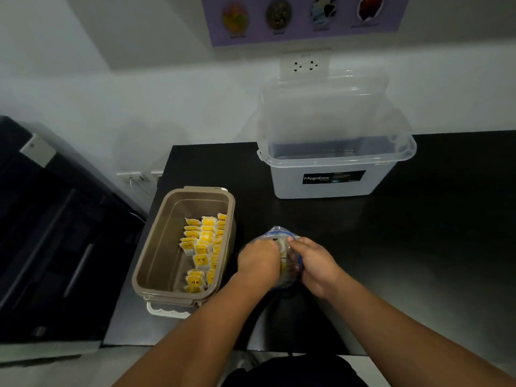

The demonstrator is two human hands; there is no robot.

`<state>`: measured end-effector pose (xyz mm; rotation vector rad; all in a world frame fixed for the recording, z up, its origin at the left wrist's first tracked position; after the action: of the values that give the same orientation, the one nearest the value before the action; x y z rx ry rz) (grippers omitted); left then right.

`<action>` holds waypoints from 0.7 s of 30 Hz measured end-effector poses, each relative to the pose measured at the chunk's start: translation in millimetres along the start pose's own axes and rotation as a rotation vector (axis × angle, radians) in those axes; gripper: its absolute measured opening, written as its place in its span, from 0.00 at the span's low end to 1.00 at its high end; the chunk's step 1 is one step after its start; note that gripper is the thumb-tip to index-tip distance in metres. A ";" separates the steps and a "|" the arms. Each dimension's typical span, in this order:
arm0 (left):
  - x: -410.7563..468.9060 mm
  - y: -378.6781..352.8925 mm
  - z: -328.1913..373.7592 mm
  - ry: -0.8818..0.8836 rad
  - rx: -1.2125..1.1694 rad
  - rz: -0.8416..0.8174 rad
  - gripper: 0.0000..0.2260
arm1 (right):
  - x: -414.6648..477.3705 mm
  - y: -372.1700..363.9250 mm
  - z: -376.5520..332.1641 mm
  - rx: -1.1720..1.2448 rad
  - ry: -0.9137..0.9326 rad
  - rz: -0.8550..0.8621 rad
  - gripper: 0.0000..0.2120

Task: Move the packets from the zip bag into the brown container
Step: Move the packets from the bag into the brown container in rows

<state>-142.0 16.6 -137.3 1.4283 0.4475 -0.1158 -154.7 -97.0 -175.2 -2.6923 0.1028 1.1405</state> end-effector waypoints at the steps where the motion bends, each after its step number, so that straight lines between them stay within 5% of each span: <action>1: -0.2 1.5 -0.8 0.008 -0.015 0.003 0.20 | 2.3 0.2 -1.1 -0.013 0.001 -0.001 0.07; 9: -2.7 42.4 -3.6 -0.070 -0.228 0.141 0.10 | 15.7 -8.7 -9.0 -0.004 -0.017 -0.023 0.08; 16: -20.6 95.6 -33.5 -0.135 -0.521 0.241 0.13 | 21.4 -16.8 -16.2 -0.004 0.001 -0.010 0.10; 21: -26.1 145.8 -91.9 -0.095 -0.462 0.320 0.09 | 18.5 -19.8 -25.2 -0.047 -0.003 -0.014 0.07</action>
<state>-137.2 123.1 0.6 1.0165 0.1474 0.1687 -121.2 -83.0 -168.1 -2.7273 0.0571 1.1569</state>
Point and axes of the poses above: each hand's wrist, its own x-axis towards the middle knuckle, its own y-axis out of the back of the hand, z = x × y, the point moved 10 cm from there along x, towards the middle knuckle, and after that the axes turned 12 degrees about z, right-handed, at the moved point
